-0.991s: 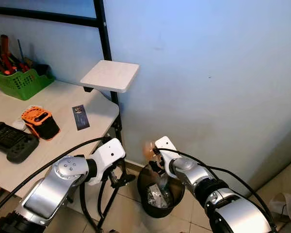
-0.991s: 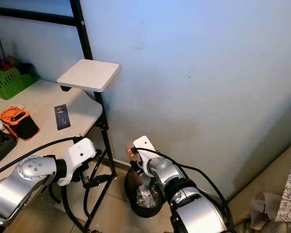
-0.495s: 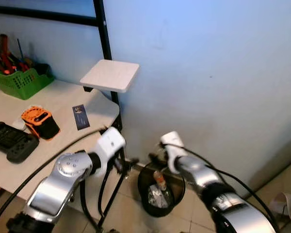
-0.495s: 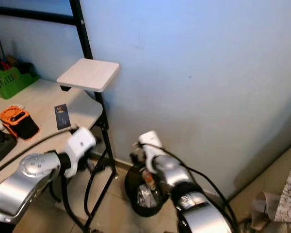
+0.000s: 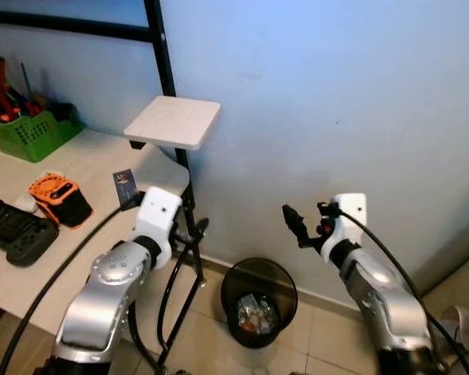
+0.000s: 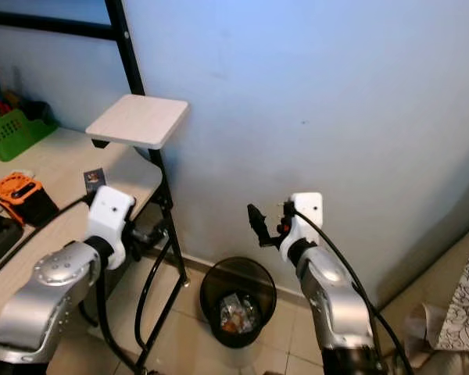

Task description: Clean up the room

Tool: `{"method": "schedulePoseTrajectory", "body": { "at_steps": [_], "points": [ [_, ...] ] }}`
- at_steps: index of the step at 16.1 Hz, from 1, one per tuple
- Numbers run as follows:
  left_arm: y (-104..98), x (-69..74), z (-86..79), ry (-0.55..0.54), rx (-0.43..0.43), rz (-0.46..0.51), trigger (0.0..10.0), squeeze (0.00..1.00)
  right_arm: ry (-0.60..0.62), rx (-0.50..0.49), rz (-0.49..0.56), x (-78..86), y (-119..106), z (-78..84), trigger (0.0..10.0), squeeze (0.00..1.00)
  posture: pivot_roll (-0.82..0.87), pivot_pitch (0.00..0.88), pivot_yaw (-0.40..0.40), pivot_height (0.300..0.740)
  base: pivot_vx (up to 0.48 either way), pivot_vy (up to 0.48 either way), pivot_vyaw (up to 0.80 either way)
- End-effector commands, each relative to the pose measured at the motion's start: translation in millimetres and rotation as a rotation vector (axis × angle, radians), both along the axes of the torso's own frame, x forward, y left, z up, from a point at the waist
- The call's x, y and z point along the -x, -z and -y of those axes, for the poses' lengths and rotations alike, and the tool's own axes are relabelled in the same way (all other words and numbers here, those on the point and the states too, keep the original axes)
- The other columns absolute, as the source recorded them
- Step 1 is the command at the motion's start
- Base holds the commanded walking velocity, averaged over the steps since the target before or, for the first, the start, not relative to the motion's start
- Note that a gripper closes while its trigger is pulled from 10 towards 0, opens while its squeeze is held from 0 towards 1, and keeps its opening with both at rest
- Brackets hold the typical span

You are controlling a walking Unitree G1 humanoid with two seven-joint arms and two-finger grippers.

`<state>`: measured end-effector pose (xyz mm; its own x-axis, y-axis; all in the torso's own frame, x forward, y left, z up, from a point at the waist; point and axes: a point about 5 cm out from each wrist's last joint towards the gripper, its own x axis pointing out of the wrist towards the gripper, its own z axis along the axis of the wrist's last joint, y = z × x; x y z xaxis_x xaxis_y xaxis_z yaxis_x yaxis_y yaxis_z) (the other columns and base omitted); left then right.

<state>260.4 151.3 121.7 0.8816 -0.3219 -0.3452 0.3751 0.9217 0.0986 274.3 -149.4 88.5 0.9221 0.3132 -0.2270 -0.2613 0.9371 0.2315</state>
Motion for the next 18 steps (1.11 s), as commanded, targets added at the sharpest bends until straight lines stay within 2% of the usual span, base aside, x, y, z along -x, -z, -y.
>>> {"method": "schedulePoseTrajectory", "body": {
  "at_steps": [1, 3, 5, 7, 8, 13, 18],
  "points": [
    [-6, 1.1, -4.6, -0.036, 0.008, 0.011, 10.0, 0.0, 0.028, -0.035, -0.005, 3.4, -7, 0.1, 10.0, 0.0, -0.08, 0.0, 0.057, 0.74, 0.0, 0.0, 0.0],
    [-7, 1.4, -7.3, -0.052, -0.007, 0.016, 10.0, 0.0, 0.054, -0.029, -0.022, 4.6, -8, 0.7, 10.0, 0.0, -0.07, 0.0, 0.052, 0.74, 0.0, 0.0, 0.0],
    [-3, 1.3, -12.4, -0.094, -0.065, 0.004, 10.0, 0.0, 0.1, 0.063, -0.033, 2.9, -7, 3.1, 10.0, 0.0, -0.06, 0.0, 0.047, 0.74, 0.0, 0.0, 0.0],
    [-2, 3.5, -12.7, -0.115, -0.074, -0.001, 10.0, 0.0, 0.118, 0.019, -0.054, 5.3, -8, 1.9, 10.0, 0.0, -0.05, 0.0, 0.049, 0.74, 0.0, 0.0, 0.0],
    [-2, 4.5, -12.3, -0.119, -0.066, 0.0, 10.0, 0.0, 0.114, 0.033, -0.044, 6.0, -10, 1.7, 10.0, 0.0, -0.06, 0.0, 0.05, 0.74, 0.0, 0.0, 0.0],
    [-2, 12.6, -8.9, -0.085, -0.082, 0.011, 10.0, 0.0, 0.179, 0.019, -0.066, 7.1, -9, 7.3, 10.0, 0.0, -0.05, 0.0, 0.039, 0.74, 0.0, 0.0, -0.78],
    [0, 12.9, -8.6, -0.067, -0.114, -0.003, 10.0, 0.0, 0.187, -0.05, -0.097, 7.5, -8, 6.7, 10.0, 0.0, -0.03, 0.0, 0.022, 0.74, 0.0, 0.0, -0.8]
  ]
}}
